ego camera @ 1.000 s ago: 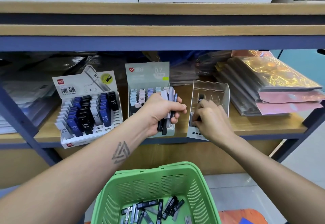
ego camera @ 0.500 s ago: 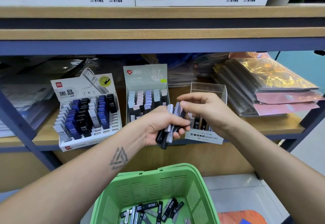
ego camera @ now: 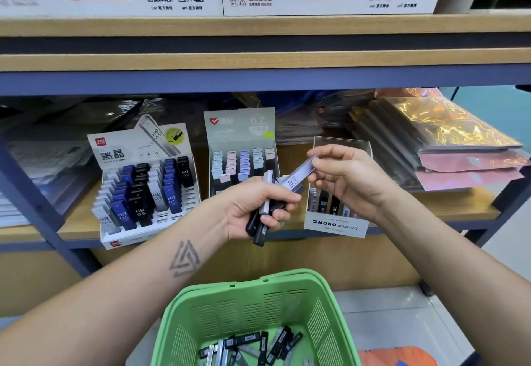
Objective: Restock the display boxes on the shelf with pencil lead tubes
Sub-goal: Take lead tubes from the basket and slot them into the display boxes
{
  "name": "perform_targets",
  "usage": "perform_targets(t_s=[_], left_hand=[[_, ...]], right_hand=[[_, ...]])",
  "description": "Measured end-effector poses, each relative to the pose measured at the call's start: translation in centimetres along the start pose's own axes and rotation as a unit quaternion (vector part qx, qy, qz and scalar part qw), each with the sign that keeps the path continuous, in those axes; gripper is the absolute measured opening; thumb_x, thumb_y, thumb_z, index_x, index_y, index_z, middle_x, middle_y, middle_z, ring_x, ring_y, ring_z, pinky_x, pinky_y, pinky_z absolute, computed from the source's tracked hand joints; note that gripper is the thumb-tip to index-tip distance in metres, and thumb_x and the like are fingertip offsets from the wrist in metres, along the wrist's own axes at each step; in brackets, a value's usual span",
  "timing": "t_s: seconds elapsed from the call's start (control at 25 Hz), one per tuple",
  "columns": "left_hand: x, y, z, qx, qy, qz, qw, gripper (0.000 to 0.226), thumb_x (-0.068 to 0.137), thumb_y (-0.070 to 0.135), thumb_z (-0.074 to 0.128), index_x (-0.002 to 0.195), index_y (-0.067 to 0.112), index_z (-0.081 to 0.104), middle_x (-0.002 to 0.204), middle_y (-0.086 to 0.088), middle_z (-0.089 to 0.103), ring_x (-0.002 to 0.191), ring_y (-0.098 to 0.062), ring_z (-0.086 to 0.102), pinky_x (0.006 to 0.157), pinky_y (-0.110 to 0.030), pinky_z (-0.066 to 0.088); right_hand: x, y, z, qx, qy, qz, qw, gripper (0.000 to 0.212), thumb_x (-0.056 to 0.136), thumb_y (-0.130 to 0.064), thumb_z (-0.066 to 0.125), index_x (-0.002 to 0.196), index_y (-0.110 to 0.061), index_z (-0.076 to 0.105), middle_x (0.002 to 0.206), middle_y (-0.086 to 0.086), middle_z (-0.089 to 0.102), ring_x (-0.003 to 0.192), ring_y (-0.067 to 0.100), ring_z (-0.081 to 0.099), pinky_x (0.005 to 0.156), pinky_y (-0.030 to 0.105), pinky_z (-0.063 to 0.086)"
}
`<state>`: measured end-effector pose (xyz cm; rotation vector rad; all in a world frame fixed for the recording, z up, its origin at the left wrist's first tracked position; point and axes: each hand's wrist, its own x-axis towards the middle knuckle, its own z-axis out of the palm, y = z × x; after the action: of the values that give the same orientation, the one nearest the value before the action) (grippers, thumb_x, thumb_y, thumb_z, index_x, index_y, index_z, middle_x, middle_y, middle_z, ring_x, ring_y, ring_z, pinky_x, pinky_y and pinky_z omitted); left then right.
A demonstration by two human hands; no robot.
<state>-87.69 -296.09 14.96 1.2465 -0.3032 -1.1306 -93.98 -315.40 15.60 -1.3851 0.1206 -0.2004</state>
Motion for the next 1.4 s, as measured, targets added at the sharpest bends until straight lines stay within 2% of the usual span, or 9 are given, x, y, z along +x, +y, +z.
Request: perform_targets(t_s=[0.16,0.32,0.56,0.68,0.8,0.92,1.12,1.24,1.4], left_hand=[[-0.5,0.1,-0.3,-0.004,0.011,0.0,1.0,0.009,0.094,0.003,0.059,0.092,0.011,0.056,0.064,-0.002,0.043,0.045,-0.006,0.038,0.034,-0.012,0.025],[-1.2,0.8,-1.3,-0.055,0.073,0.067,0.994,0.01,0.094,0.007,0.062,0.088,0.01,0.053,0.068,-0.003,0.049,0.045,-0.006,0.039,0.033,-0.012,0.025],[-2.9,2.5,-3.5,-0.065,0.148,0.186,0.969,0.014,0.094,0.008,0.061,0.082,0.001,0.057,0.073,-0.009,0.054,0.043,-0.008,0.039,0.031,-0.015,0.025],[-4.1,3.1,-4.1,0.02,0.187,0.19,0.964,0.012,0.093,0.003,0.062,0.082,-0.001,0.058,0.069,-0.011,0.054,0.042,-0.011,0.04,0.031,-0.017,0.024],[-5.8,3.7,-4.8,0.062,0.207,0.175,0.961,0.014,0.092,0.002,0.064,0.079,0.003,0.056,0.064,-0.01,0.053,0.043,-0.012,0.04,0.032,-0.017,0.022],[-8.2,4.8,-7.6,0.013,0.252,0.17,0.953,0.016,0.093,0.004,0.062,0.08,0.009,0.053,0.062,-0.006,0.05,0.042,-0.009,0.039,0.031,-0.015,0.023],[-12.2,5.3,-13.5,-0.044,0.338,0.145,0.929,0.016,0.093,0.008,0.054,0.078,0.011,0.051,0.06,-0.004,0.047,0.042,-0.01,0.037,0.03,-0.015,0.023],[-13.7,4.5,-15.6,-0.034,0.361,0.128,0.923,0.009,0.09,0.008,0.055,0.081,0.01,0.053,0.059,-0.004,0.047,0.042,-0.011,0.037,0.031,-0.015,0.022],[-15.0,3.9,-16.4,-0.034,0.367,0.138,0.919,0.008,0.09,0.005,0.055,0.084,0.01,0.052,0.059,-0.005,0.048,0.042,-0.011,0.038,0.032,-0.015,0.023]], right_hand=[[0.1,-0.1,0.4,0.054,0.004,0.013,0.998,0.012,0.094,0.006,0.059,0.102,0.001,0.067,0.087,0.018,0.072,0.072,0.022,0.071,0.068,0.025,0.06],[0.3,-0.2,0.9,0.069,0.005,0.01,0.998,0.009,0.089,0.008,0.062,0.094,0.002,0.065,0.083,0.021,0.07,0.072,0.026,0.072,0.068,0.027,0.061],[0.2,0.1,3.3,-0.142,-0.073,-0.029,0.987,0.025,0.08,0.011,0.073,0.1,-0.003,0.068,0.088,0.02,0.074,0.081,0.026,0.073,0.074,0.028,0.059],[0.5,-0.2,6.0,-0.267,-0.134,-0.083,0.951,0.038,0.083,-0.003,0.079,0.117,-0.016,0.068,0.091,0.011,0.076,0.084,0.018,0.07,0.082,0.029,0.057],[1.3,-0.5,9.4,-0.316,-0.145,-0.142,0.927,0.061,0.085,-0.005,0.078,0.137,-0.025,0.053,0.086,0.01,0.07,0.074,0.024,0.067,0.077,0.039,0.058],[2.6,-0.3,13.0,-0.354,-0.127,-0.183,0.908,0.041,0.089,-0.006,0.075,0.122,-0.026,0.06,0.086,0.006,0.066,0.068,0.021,0.073,0.075,0.045,0.062],[5.2,1.1,17.3,-0.442,-0.07,-0.224,0.866,0.011,0.094,-0.018,0.07,0.105,-0.021,0.07,0.095,-0.005,0.069,0.082,0.012,0.07,0.081,0.04,0.059],[6.7,1.9,19.6,-0.515,-0.095,-0.218,0.823,0.013,0.091,-0.023,0.074,0.103,-0.02,0.075,0.09,-0.007,0.071,0.086,0.007,0.064,0.084,0.035,0.057],[7.6,3.0,21.9,-0.532,-0.112,-0.213,0.812,0.016,0.086,-0.021,0.08,0.101,-0.02,0.075,0.087,-0.007,0.072,0.087,0.013,0.067,0.084,0.038,0.057]])
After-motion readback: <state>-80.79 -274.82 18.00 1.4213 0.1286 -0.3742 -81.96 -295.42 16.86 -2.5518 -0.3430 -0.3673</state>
